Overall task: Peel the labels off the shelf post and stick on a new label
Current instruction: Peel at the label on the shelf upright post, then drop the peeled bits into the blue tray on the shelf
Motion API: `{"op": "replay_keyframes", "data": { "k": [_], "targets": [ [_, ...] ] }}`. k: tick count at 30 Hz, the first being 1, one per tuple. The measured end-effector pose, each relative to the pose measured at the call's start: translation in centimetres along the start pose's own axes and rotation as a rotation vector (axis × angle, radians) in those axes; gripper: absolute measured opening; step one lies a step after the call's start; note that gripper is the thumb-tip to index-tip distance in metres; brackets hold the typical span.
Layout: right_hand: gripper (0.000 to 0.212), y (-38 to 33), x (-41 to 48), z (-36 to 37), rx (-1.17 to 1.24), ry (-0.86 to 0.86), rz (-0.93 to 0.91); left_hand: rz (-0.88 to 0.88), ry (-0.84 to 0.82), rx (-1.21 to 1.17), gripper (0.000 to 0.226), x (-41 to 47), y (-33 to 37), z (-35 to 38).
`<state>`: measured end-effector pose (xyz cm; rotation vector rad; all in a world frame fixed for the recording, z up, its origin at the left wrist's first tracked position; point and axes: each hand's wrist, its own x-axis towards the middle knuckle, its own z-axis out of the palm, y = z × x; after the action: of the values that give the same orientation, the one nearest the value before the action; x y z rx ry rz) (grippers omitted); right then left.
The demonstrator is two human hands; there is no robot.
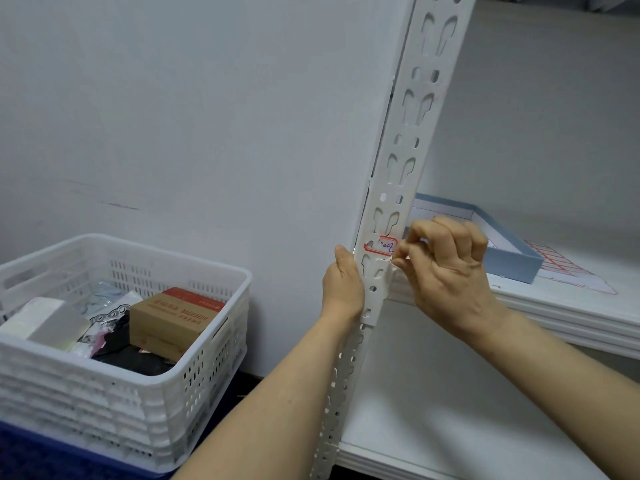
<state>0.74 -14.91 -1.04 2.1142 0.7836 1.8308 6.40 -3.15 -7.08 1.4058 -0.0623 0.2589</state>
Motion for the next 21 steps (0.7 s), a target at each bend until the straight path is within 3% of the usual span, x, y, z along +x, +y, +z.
{"op": "replay_keyframes", "data": {
  "k": [4,7,10,13,15,17,19,21],
  "targets": [
    [0.018,0.4,-0.7,-1.0,0.098,-0.109,0.187,-0.014,0.005,-0.007,0.052,-0.1,0.0,-0.1],
    [0.023,0.7,-0.3,-2.6,0.342,-0.220,0.490,-0.025,0.012,-0.014,0.050,-0.2,0.0,-0.2],
    [0.012,1.4,0.8,-4.5,0.677,-0.283,0.897,-0.078,0.036,-0.015,0.046,-0.9,0.7,-0.2],
    [0.017,2.2,1.1,-6.0,0.847,-0.290,1.118,-0.102,0.139,0.025,0.037,-2.5,1.9,-0.2],
    [0.021,2.7,1.2,-6.7,0.928,-0.277,1.187,-0.011,0.332,0.131,0.026,-3.9,2.1,0.1],
    [0.019,3.2,1.2,-7.3,0.998,-0.262,1.264,0.227,0.437,0.146,0.021,-6.2,2.8,0.7],
    [0.017,3.7,1.2,-7.8,1.049,-0.239,1.338,0.464,0.296,0.051,0.020,-8.7,4.3,1.8],
    [0.016,4.3,1.2,-8.2,1.095,-0.203,1.386,0.523,0.094,-0.011,0.012,-10.5,6.1,3.2]
  ]
}}
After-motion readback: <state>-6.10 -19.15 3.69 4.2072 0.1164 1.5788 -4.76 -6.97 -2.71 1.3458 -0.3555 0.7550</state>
